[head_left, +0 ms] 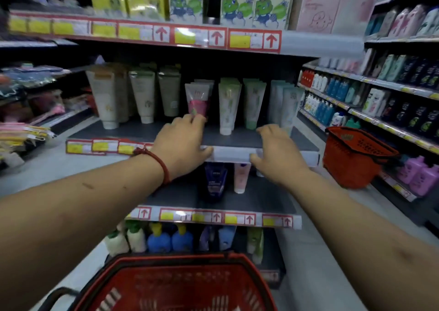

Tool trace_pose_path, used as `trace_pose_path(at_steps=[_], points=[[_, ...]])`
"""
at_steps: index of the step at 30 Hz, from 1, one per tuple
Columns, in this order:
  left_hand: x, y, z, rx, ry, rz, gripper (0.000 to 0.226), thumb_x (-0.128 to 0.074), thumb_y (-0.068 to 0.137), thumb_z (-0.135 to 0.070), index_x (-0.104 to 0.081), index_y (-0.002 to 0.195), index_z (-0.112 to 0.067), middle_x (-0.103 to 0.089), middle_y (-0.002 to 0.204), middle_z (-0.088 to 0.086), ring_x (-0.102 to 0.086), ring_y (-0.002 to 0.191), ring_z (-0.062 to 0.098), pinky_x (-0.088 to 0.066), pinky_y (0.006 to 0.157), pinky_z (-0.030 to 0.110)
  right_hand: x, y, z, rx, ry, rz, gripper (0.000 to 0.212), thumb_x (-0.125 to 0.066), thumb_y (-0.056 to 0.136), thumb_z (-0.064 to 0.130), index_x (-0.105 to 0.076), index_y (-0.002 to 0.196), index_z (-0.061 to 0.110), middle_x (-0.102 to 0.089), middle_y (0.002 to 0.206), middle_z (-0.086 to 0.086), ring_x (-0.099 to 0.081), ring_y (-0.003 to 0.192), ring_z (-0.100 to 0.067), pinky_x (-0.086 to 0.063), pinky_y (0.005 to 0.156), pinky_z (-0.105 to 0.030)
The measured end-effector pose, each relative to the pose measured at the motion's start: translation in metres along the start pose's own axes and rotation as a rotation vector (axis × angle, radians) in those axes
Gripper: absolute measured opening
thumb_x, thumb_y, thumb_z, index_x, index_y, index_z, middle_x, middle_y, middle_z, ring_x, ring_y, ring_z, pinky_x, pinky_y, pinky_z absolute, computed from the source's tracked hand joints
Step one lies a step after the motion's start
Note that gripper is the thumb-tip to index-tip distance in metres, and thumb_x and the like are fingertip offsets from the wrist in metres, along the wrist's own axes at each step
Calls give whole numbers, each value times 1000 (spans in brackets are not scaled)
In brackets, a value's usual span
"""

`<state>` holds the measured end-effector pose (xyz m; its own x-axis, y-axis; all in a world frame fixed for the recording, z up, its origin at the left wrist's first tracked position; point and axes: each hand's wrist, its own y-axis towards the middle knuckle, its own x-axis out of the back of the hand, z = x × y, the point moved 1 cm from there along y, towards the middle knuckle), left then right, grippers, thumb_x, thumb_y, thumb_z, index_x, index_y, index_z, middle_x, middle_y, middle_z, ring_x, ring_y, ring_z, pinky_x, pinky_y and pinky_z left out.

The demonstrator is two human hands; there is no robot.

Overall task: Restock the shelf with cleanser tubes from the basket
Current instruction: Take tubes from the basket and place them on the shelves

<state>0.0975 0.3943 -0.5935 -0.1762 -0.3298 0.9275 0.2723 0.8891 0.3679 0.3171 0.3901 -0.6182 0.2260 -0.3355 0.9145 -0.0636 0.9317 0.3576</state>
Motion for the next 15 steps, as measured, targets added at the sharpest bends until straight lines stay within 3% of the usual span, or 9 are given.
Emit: trace_pose_path(at_steps=[6, 10, 15], points=[[-36, -88, 46, 17, 98, 102, 72, -65, 89, -54, -41, 145, -15, -53, 138, 12, -50, 128, 36, -41, 102, 45, -52, -68, 57, 153, -91, 195, 73, -65, 92, 41, -34, 152, 13, -43, 145, -12, -42, 132, -34, -42, 107, -46], [-83, -146, 65, -14, 130, 208, 80, -62, 90, -58, -34, 152, -17, -48, 145, 11, -45, 134, 34, -33, 114, 48, -104, -119, 80, 222, -84, 282, 79, -64, 91, 48, -30, 154, 14, -39, 150, -10, -39, 137, -33, -40, 109, -43], [-145, -210, 73, -41, 134, 317, 80, -61, 88, -58, -33, 152, -19, -47, 148, 9, -42, 138, 32, -28, 117, 47, -167, -172, 97, 230, -39, 407, 81, -63, 90, 56, -30, 153, 17, -40, 151, -8, -40, 137, -30, -40, 111, -46]])
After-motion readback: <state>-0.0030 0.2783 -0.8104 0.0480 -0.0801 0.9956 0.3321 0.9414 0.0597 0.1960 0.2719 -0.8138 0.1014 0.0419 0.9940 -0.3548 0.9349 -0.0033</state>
